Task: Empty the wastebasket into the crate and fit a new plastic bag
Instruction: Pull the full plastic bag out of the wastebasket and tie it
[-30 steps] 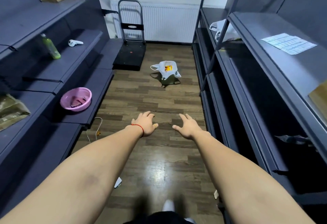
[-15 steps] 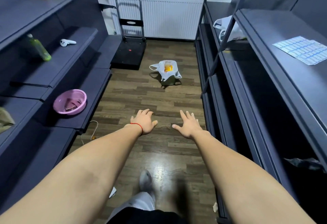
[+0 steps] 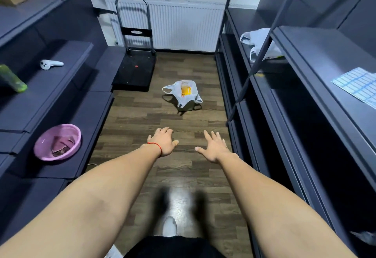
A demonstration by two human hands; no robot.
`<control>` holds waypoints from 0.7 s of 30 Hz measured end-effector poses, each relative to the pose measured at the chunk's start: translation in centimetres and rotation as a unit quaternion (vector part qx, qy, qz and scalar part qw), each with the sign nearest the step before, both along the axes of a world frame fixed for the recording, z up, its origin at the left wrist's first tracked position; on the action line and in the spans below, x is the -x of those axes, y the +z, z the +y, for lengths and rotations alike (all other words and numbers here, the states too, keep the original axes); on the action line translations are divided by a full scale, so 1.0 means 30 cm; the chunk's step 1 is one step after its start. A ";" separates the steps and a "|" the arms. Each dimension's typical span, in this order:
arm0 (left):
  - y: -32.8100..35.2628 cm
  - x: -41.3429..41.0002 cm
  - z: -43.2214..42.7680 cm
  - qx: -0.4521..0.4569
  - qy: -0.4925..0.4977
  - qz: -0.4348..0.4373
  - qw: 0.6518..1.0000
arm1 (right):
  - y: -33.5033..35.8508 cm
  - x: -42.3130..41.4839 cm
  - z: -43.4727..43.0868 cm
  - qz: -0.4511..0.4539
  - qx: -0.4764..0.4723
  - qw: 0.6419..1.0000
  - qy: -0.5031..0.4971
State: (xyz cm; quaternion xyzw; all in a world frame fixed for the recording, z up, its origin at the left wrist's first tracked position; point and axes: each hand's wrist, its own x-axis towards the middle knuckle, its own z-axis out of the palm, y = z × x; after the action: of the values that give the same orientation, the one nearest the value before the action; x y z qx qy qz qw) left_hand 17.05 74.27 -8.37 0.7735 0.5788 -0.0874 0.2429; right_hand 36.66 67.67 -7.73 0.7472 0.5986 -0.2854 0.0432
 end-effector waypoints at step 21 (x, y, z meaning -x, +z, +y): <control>-0.064 -0.092 0.606 -0.012 -0.008 0.000 1.000 | -0.066 -0.115 0.634 0.016 0.006 1.000 -0.014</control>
State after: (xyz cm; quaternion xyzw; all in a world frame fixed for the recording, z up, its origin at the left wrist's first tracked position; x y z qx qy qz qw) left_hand 19.82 92.44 -10.29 0.7810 0.5737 -0.0818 0.2328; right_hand 40.11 86.69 -9.70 0.7503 0.5872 -0.3017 0.0345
